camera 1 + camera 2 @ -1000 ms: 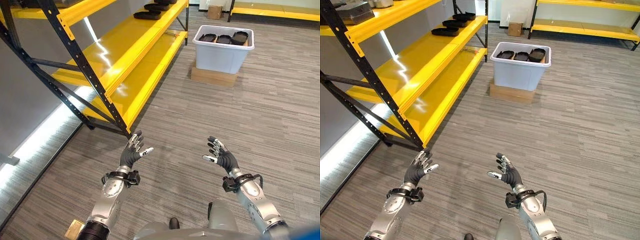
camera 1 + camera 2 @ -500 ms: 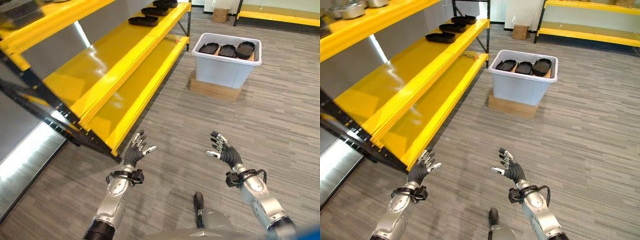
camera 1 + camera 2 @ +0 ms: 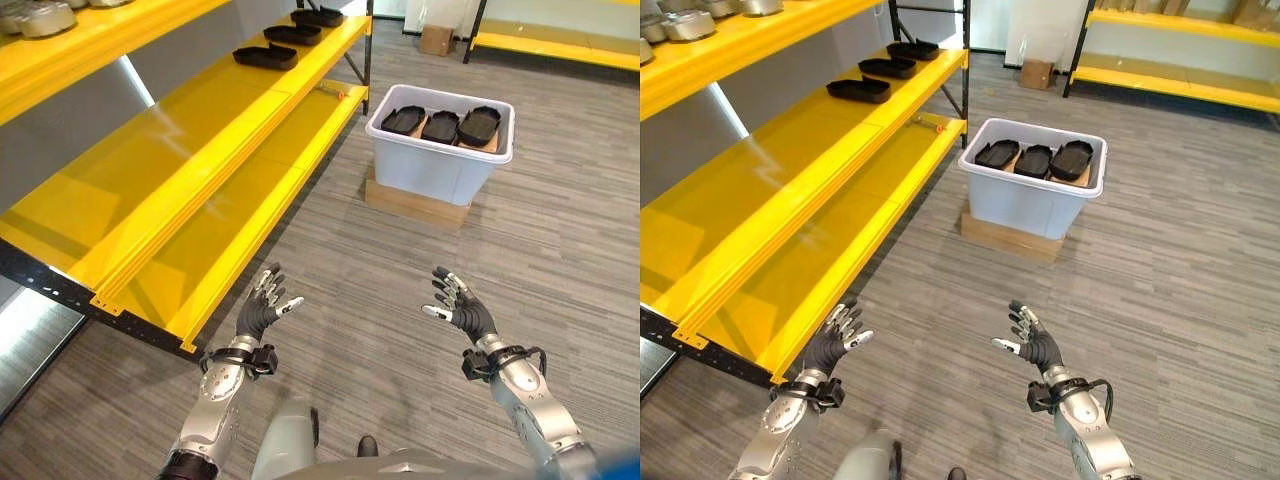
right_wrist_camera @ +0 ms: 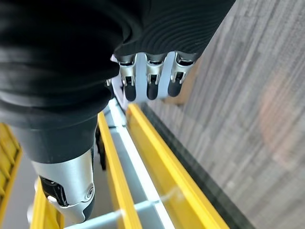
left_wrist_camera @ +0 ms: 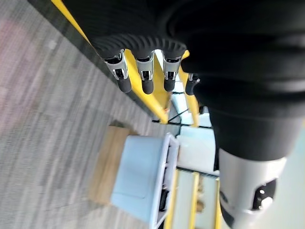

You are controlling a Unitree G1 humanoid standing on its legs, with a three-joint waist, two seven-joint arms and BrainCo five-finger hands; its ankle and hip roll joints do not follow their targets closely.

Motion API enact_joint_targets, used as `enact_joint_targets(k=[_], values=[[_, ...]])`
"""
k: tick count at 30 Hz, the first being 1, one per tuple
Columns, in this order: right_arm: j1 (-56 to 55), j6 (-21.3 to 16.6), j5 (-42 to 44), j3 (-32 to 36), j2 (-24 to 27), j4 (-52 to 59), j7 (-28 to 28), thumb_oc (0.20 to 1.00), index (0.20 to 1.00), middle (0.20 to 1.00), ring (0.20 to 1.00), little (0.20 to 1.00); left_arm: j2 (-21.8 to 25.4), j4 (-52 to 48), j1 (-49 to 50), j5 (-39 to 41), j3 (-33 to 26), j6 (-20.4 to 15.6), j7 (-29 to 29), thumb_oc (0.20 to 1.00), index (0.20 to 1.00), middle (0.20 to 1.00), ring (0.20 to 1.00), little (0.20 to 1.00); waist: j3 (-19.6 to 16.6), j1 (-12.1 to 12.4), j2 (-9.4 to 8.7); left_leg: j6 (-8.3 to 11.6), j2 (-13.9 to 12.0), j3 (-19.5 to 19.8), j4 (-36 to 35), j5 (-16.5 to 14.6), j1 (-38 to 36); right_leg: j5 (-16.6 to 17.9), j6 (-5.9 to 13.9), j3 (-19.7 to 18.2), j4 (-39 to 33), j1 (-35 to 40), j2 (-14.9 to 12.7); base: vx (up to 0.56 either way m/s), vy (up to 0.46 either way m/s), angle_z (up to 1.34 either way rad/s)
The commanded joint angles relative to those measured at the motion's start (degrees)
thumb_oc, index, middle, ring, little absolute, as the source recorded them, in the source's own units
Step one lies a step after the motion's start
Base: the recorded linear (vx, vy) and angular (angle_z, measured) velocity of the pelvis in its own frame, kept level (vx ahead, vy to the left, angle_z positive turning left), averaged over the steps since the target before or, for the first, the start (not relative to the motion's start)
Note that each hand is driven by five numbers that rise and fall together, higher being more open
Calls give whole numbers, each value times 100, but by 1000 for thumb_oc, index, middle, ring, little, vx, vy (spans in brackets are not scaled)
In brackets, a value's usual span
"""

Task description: Move parts from the plastic box to the shelf.

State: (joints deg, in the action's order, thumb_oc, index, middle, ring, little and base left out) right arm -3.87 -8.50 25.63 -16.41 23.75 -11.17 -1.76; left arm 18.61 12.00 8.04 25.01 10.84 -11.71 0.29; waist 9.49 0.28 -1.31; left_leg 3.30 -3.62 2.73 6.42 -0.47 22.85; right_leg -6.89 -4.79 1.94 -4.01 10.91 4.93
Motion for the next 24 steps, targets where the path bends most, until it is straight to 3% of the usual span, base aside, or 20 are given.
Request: enact_joint_targets(k=[1,5,10,11,13,15,18,20,21,24], values=[[13,-385,-72,112,56,261,33,1000,1000,1000,1000,1000,252,-506,-194,-318,-47,-396,33,1000,1000,1000,1000,1000,7,114,-74,162,-2,305,-1011,998,-1064,331,601,-144,-62,-129,-433,250,80,-36],[-145,-326,-122,90,-69,384,-89,1000,1000,1000,1000,1000,255,-519,-131,-391,-28,-437,15,1000,1000,1000,1000,1000,-203,76,-40,169,-22,121,-884,1088,-1224,81,682,-208,-24,170,-535,323,148,-67],[4,-267,-124,-76,-258,377,-115,1000,1000,1000,1000,1000,369,-611,-219,-404,9,-409,50,1000,1000,1000,1000,1000,-358,177,-206,-245,248,-164,-198,470,-1116,-101,972,-271,927,32,-1039,309,215,-25],[50,-248,-130,-136,-330,375,-166,1000,1000,1000,1000,1000,415,-628,-273,-417,15,-392,86,1000,1000,1000,1000,1000,-362,190,-243,-418,396,-229,27,226,-1156,198,1123,-289,1752,-271,-1166,309,270,1],[86,-226,-116,-197,-375,405,-185,1000,1000,1000,1000,1000,472,-658,-322,-440,24,-372,130,1000,1000,1000,1000,1000,-321,140,-230,-568,542,-209,78,41,-1323,758,1251,-347,2722,-704,-1203,248,240,3],[82,-213,-126,-246,-385,443,-218,1000,1000,1000,1000,1000,506,-647,-377,-447,57,-350,151,1000,1000,1000,1000,1000,-234,52,-93,-690,581,-185,39,-90,-1594,1228,1269,-320,3724,-1173,-1117,202,224,21],[1,-190,-131,-225,-424,510,-215,1000,1000,1000,1000,1000,519,-629,-394,-510,73,-325,174,1000,1000,1000,1000,1000,-112,-76,67,-769,593,-251,-80,-250,-2041,1129,1192,42,4388,-1672,-1179,251,187,24],[12,-186,-88,-245,-410,494,-195,1000,1000,1000,1000,1000,505,-602,-383,-474,71,-312,180,1000,1000,1000,1000,1000,-68,-160,169,-747,572,-216,-208,-257,-2280,752,1068,184,4089,-2152,-998,275,103,11],[2,-185,-45,-240,-396,523,-206,1000,1000,1000,1000,1000,497,-598,-361,-456,56,-301,164,1000,1000,1000,1000,1000,-39,-193,172,-728,591,-199,-256,-308,-2419,609,1032,322,3770,-2145,-1036,280,26,-5],[48,-233,-57,-232,-350,546,-191,1000,1000,1000,1000,1000,470,-547,-314,-447,40,-311,131,1000,1000,1000,1000,1000,-39,-241,157,-643,616,-190,-463,-478,-2747,656,1042,495,1916,-2193,-1132,288,-69,22]])
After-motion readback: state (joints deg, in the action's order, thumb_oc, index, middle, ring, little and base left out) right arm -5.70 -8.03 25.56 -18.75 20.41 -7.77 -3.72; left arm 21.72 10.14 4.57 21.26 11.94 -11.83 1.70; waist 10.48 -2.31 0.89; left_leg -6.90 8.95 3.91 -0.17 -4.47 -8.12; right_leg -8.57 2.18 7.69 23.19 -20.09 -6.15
